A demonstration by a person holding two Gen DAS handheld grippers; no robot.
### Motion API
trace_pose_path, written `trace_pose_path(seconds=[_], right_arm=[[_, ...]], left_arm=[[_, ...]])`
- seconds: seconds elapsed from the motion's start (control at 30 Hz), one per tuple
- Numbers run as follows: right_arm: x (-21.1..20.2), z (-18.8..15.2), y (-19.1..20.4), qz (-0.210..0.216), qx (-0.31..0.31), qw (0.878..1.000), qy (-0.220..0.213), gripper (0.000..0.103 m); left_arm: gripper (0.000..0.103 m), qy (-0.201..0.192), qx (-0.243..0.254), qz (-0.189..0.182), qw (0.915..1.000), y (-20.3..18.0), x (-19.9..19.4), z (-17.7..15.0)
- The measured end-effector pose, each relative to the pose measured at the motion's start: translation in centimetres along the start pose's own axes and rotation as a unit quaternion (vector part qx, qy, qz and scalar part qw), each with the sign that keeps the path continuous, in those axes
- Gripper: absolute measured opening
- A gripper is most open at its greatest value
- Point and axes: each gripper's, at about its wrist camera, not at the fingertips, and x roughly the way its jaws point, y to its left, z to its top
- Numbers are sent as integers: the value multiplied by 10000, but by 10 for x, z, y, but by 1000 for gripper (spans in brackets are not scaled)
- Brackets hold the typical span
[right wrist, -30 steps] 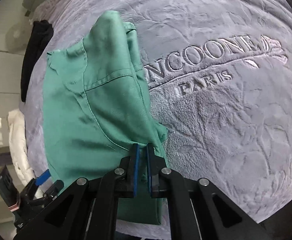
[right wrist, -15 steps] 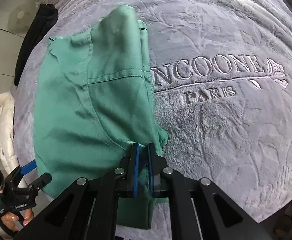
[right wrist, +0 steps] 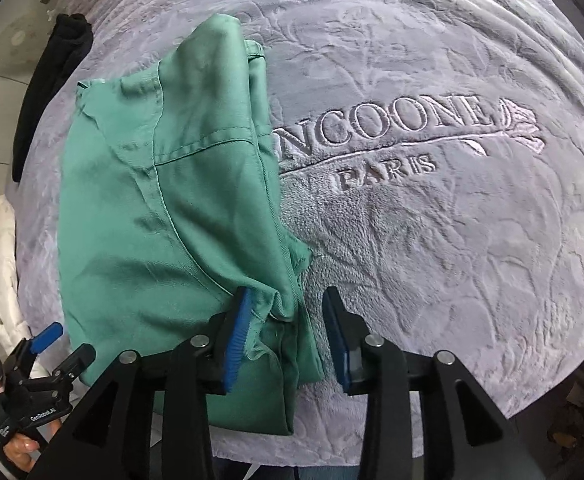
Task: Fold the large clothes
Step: 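Open the right tool and withdraw from the folded jacket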
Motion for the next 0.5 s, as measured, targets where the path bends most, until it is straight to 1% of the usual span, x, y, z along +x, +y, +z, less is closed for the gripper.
trace_pose_path(seconds=[0.03, 0.1, 0.2, 0.27, 0.3, 0.37, 0.43, 0.47, 0.5], right_arm=[[-2, 0, 0, 3, 1, 10000, -4, 45], [-6, -1, 0, 16, -14, 10000, -3, 52], [-7, -2, 1, -24, -51, 10000, 17, 52], [-9, -3, 2, -40, -20, 10000, 50, 53], [-10, -3, 1, -18, 0, 10000, 53, 57], [-14, -2, 1, 32, 48, 10000, 55, 61], [-19, -1, 3, 68, 55, 10000, 31, 63], [-22, 1, 5, 63, 32, 10000, 16, 67], [-25, 2, 7, 52, 1, 10000, -9, 74]], left_arm=[[102, 39, -43, -23, 10000, 1, 0, 2], [102, 56, -28, 1, 10000, 0, 0, 4], [102, -14, 32, 91, 10000, -2, -5, 6], [102, -153, 81, 358, 9992, -4, -12, 8], [102, -202, 75, 446, 9988, -4, -16, 10], [102, -268, 5, 499, 9984, -3, -21, 15], [102, -304, -111, 429, 9986, 1, -27, 20], [102, -303, -154, 367, 9987, 4, -30, 22], [102, -299, -184, 349, 9988, 8, -33, 23]])
